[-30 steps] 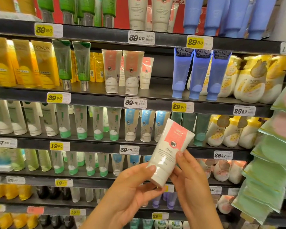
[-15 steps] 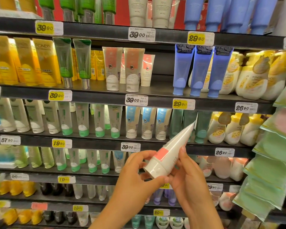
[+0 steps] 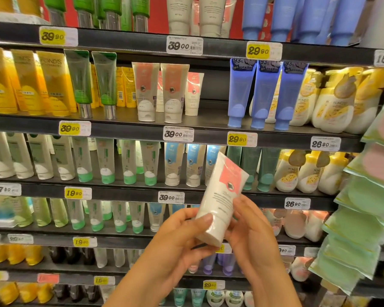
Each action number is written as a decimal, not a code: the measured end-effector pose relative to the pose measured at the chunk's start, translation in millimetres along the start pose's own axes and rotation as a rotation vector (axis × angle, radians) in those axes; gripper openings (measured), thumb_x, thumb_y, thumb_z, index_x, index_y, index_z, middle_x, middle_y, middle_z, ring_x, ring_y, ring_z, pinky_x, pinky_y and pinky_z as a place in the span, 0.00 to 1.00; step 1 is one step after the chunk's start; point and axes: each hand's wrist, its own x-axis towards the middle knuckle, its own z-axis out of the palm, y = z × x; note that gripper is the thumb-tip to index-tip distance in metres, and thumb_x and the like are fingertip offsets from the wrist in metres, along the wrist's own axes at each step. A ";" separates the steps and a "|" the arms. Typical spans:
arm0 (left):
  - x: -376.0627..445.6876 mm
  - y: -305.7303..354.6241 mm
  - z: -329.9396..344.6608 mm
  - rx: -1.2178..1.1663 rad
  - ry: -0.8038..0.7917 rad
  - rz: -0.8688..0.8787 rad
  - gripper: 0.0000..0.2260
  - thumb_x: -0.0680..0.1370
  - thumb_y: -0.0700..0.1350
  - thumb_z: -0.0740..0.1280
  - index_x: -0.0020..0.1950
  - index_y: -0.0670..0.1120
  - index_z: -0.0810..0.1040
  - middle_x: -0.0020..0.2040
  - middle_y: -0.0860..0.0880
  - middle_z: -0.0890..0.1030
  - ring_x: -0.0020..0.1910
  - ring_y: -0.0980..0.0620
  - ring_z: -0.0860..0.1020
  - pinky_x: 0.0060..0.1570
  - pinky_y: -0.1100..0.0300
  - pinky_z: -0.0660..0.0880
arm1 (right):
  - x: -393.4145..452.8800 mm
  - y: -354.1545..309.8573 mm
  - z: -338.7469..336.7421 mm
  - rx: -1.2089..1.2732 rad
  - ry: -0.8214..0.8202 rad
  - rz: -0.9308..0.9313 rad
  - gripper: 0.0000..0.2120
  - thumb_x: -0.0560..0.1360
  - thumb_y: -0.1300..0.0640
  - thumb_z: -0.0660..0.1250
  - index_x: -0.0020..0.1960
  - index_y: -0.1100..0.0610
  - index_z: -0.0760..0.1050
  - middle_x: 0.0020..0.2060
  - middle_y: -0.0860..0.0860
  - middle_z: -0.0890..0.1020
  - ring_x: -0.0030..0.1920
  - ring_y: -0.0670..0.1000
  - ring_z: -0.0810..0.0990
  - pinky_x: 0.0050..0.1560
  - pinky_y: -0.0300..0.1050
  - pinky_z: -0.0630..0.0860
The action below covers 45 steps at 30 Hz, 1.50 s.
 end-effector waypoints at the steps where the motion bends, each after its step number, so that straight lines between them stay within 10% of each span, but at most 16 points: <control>1: 0.4 0.5 0.7 -0.078 -0.011 -0.038 0.20 0.63 0.41 0.72 0.53 0.36 0.77 0.45 0.38 0.84 0.40 0.45 0.83 0.39 0.51 0.81 | 0.3 -0.8 0.4 -0.018 0.000 -0.001 0.15 0.68 0.56 0.65 0.52 0.61 0.76 0.43 0.57 0.84 0.42 0.55 0.84 0.40 0.50 0.81; 15: 9.5 -0.2 2.7 -0.274 -0.039 -0.147 0.23 0.58 0.41 0.80 0.48 0.33 0.81 0.48 0.32 0.81 0.42 0.38 0.82 0.35 0.49 0.81 | 7.6 -7.4 1.1 -0.090 0.055 0.015 0.16 0.67 0.54 0.66 0.52 0.62 0.76 0.39 0.56 0.85 0.39 0.54 0.84 0.36 0.48 0.81; 23: 31.8 8.8 -7.3 -0.044 0.042 0.151 0.20 0.65 0.35 0.74 0.56 0.38 0.77 0.52 0.37 0.82 0.45 0.44 0.82 0.41 0.54 0.81 | 32.5 -10.7 22.5 -0.337 -0.070 -0.096 0.11 0.77 0.62 0.61 0.57 0.55 0.77 0.51 0.54 0.84 0.52 0.54 0.83 0.54 0.53 0.79; 29: 61.3 34.3 -13.3 0.215 0.074 0.334 0.17 0.63 0.38 0.74 0.51 0.47 0.80 0.46 0.52 0.84 0.45 0.50 0.83 0.43 0.59 0.80 | 61.5 -22.3 41.0 -0.533 -0.125 -0.180 0.13 0.74 0.64 0.66 0.57 0.54 0.76 0.43 0.45 0.85 0.42 0.42 0.83 0.37 0.33 0.77; 40: 137.1 99.5 -16.1 0.389 -0.019 0.456 0.13 0.69 0.36 0.73 0.51 0.46 0.78 0.43 0.55 0.84 0.43 0.56 0.83 0.39 0.69 0.76 | 145.7 -46.2 73.8 -0.646 -0.076 -0.355 0.14 0.70 0.66 0.70 0.53 0.55 0.78 0.42 0.48 0.86 0.41 0.43 0.84 0.37 0.35 0.78; 45: 176.7 140.2 -29.7 0.591 0.196 0.631 0.14 0.68 0.43 0.75 0.50 0.54 0.77 0.51 0.55 0.79 0.50 0.61 0.78 0.46 0.71 0.75 | 189.5 -54.5 81.2 -0.672 0.020 -0.439 0.14 0.69 0.64 0.72 0.52 0.53 0.78 0.42 0.47 0.86 0.41 0.44 0.84 0.37 0.34 0.78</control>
